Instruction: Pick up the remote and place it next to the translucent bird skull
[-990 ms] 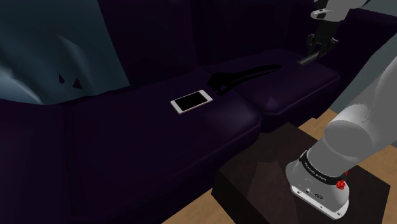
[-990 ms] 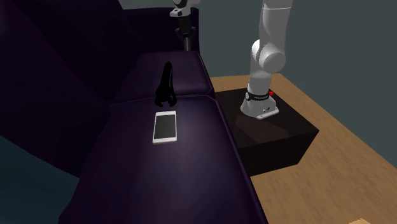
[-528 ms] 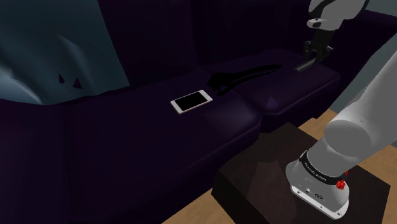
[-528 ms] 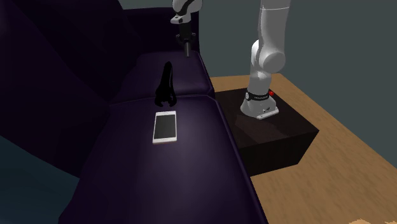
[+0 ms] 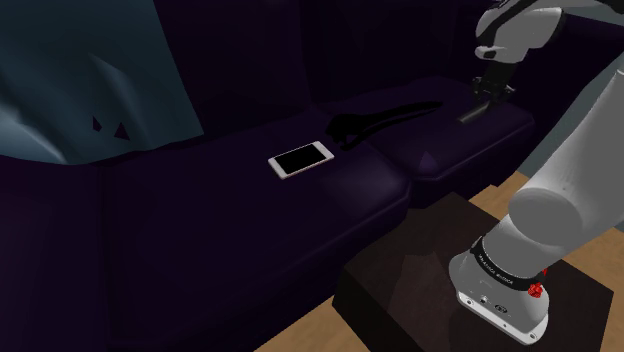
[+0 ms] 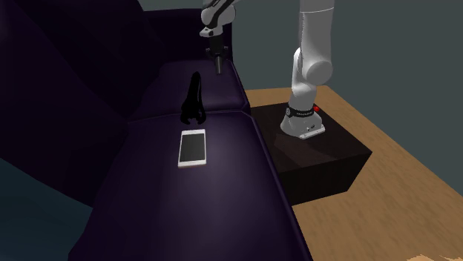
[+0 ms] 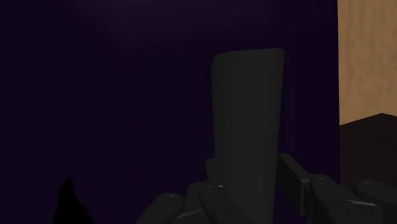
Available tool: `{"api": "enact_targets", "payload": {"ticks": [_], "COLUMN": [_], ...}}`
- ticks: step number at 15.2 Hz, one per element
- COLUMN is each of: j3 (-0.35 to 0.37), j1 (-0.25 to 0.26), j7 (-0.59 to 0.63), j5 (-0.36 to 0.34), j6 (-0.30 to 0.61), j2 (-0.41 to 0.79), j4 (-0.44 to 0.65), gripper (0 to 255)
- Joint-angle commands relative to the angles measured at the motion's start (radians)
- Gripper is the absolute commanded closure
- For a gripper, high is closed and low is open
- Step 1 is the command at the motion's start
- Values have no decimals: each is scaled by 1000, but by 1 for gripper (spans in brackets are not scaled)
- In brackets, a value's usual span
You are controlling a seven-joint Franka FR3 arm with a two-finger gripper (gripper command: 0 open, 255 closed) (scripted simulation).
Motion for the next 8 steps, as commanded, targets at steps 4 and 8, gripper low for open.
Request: {"api": "enact_targets", "payload": {"ticks": [4, 8], "j3": [10, 14], "j1": [-9, -13], "j7": [-20, -27], "j5": [34, 47], "j6": [62, 80], "j2": [42, 57], "j4": [-29, -36], "gripper": [255, 255]}}
